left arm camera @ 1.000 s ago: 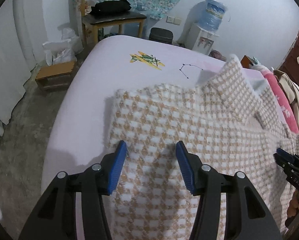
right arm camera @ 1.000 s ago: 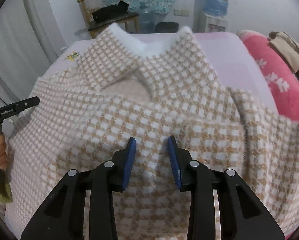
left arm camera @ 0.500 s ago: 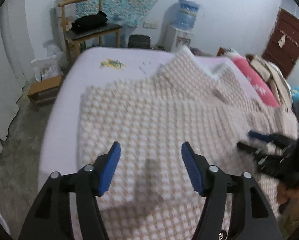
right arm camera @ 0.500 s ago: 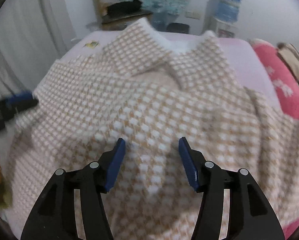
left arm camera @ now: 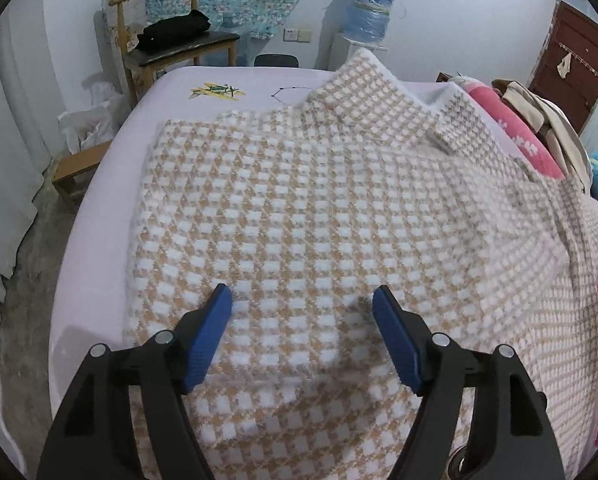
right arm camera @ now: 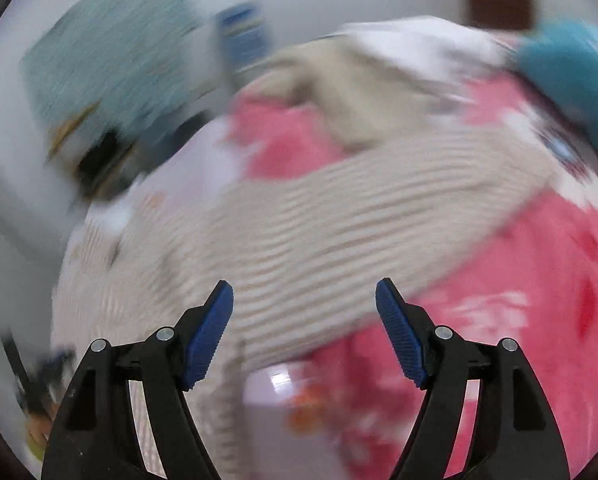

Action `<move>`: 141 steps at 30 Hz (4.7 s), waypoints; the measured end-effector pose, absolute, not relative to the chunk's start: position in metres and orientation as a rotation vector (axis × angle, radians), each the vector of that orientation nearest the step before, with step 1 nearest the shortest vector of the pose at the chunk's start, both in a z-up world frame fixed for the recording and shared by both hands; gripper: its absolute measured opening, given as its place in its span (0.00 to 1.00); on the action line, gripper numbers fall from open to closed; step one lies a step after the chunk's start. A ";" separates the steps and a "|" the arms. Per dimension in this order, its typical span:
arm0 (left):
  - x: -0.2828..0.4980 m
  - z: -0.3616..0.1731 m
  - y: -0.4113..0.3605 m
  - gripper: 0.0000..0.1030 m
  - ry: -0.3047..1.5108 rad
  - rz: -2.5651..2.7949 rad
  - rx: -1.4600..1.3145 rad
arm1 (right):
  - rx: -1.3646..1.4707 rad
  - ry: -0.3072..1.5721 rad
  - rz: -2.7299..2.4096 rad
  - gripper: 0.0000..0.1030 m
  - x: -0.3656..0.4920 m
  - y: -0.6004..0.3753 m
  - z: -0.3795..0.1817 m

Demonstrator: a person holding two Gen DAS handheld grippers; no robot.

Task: Fold large clothes

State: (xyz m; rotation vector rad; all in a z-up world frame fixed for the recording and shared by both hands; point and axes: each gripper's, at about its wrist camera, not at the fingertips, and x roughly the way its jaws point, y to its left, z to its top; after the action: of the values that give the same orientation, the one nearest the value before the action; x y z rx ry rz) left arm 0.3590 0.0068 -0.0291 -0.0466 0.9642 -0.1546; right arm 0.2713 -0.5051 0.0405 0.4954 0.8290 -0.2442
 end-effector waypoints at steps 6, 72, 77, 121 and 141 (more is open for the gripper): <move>0.358 -0.029 0.007 0.71 0.963 -0.145 -0.056 | 0.723 0.809 -0.451 0.68 0.263 -0.621 0.022; 0.336 0.021 0.065 0.44 0.926 -0.325 -0.316 | 0.390 0.920 0.267 0.71 0.386 -0.309 0.030; 0.403 -0.003 0.054 0.45 1.062 -0.320 -0.340 | 0.459 0.912 0.185 0.71 0.388 -0.355 0.014; 0.383 0.028 0.068 0.16 0.827 -0.129 -0.075 | 0.132 0.818 0.051 0.40 0.390 -0.336 0.011; 0.402 0.003 0.009 0.28 0.967 -0.273 -0.057 | 0.012 0.885 0.376 0.33 0.407 -0.229 0.012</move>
State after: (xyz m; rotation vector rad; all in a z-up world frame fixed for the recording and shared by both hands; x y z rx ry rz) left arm 0.4016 0.0093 0.0032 -0.0574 0.9666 -0.2732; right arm 0.4075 -0.2285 0.0120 0.0120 0.8846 0.3756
